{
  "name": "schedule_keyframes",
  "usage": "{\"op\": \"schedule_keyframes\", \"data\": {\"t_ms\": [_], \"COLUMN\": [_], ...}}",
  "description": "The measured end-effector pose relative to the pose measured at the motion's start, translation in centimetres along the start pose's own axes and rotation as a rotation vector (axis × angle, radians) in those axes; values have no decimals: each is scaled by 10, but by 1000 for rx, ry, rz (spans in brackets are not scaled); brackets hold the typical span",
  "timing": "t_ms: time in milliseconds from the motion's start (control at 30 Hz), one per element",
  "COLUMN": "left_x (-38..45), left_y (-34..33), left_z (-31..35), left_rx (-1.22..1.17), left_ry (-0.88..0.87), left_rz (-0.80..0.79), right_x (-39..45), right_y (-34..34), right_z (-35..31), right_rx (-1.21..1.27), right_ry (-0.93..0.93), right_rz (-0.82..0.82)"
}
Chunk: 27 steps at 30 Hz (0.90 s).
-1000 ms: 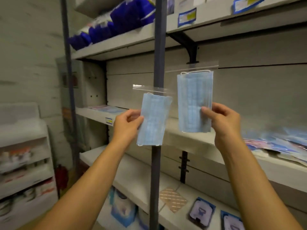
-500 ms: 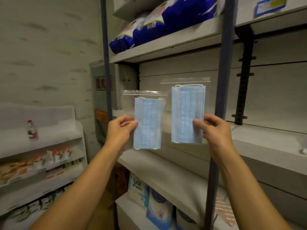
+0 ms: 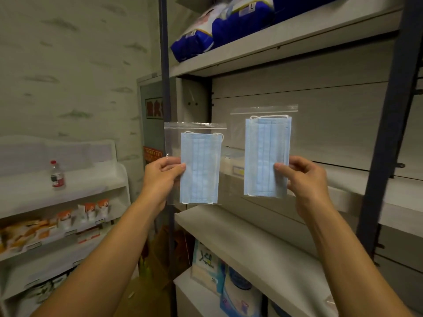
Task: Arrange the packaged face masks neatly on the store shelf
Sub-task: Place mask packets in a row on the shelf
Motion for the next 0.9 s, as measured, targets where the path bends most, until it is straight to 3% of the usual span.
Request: {"op": "schedule_keyframes", "data": {"t_ms": [567,900], "left_x": [218,300], "left_y": [-35,-49], "left_z": [-35,-78], "left_rx": [44,-24], "left_ry": [-84,-28], "left_rz": [17,7], "right_x": [187,252], "right_y": [-106,-146], "right_z": [53,82], "right_rx": [-4,-59], "right_ry": [90,85], "right_rz": [-19,-11]}}
Point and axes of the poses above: each hand's wrist, its own x-axis towards the middle knuckle, its own y-axis out of the back of the hand, z = x × y, the point moved 4 cm from there along x, towards the middle knuckle, and after that the axes turned 1 degree about -z, right-handed, at the moved point
